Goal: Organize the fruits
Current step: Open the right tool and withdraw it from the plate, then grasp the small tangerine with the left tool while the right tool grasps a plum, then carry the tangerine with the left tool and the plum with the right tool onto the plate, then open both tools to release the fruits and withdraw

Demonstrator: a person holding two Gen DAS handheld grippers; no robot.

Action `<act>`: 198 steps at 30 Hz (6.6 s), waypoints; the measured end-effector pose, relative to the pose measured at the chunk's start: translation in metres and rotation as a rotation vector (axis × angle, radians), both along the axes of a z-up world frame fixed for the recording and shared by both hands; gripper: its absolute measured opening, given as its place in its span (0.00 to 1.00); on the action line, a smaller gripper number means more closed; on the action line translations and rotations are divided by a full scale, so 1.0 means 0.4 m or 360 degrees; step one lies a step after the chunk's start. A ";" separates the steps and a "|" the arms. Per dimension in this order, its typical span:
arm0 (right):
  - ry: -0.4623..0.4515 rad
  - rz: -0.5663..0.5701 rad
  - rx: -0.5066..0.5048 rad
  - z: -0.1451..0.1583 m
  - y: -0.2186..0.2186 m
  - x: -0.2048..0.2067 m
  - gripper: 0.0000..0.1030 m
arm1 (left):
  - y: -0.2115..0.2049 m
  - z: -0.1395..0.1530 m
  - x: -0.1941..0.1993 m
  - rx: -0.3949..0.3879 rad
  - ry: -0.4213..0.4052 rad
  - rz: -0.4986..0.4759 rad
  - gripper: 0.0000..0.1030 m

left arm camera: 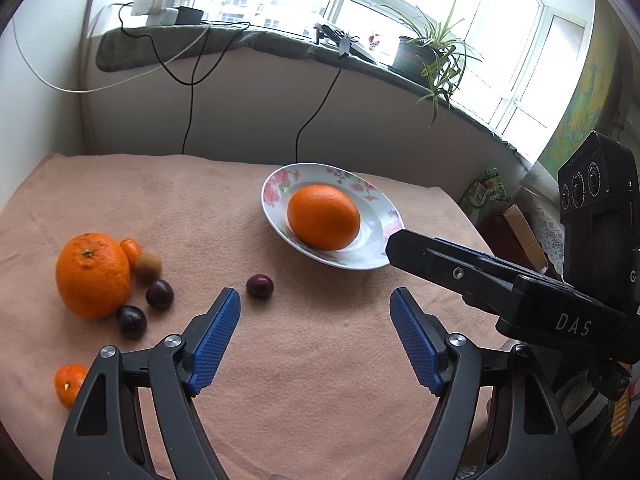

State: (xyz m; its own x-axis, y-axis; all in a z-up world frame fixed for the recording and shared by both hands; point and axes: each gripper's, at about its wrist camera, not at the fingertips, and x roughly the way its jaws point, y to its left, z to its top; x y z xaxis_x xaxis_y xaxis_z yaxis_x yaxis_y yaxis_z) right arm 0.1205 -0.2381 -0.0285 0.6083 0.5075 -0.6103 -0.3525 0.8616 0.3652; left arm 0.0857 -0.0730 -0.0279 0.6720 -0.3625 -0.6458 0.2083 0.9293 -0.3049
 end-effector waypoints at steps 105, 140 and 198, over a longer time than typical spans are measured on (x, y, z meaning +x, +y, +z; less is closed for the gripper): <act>0.0007 0.0169 -0.0372 -0.125 0.191 0.065 0.24 | 0.245 -0.099 -0.167 -0.0043 0.0064 0.0274 0.34; 0.0004 -0.0120 -0.0299 -0.102 -0.047 0.105 0.24 | 0.039 -0.048 0.201 -0.0052 0.0001 0.0046 0.34; -0.0149 -0.0120 -0.0364 -0.085 -0.054 0.100 0.94 | -0.068 -0.033 0.349 0.0091 0.0076 0.0027 0.79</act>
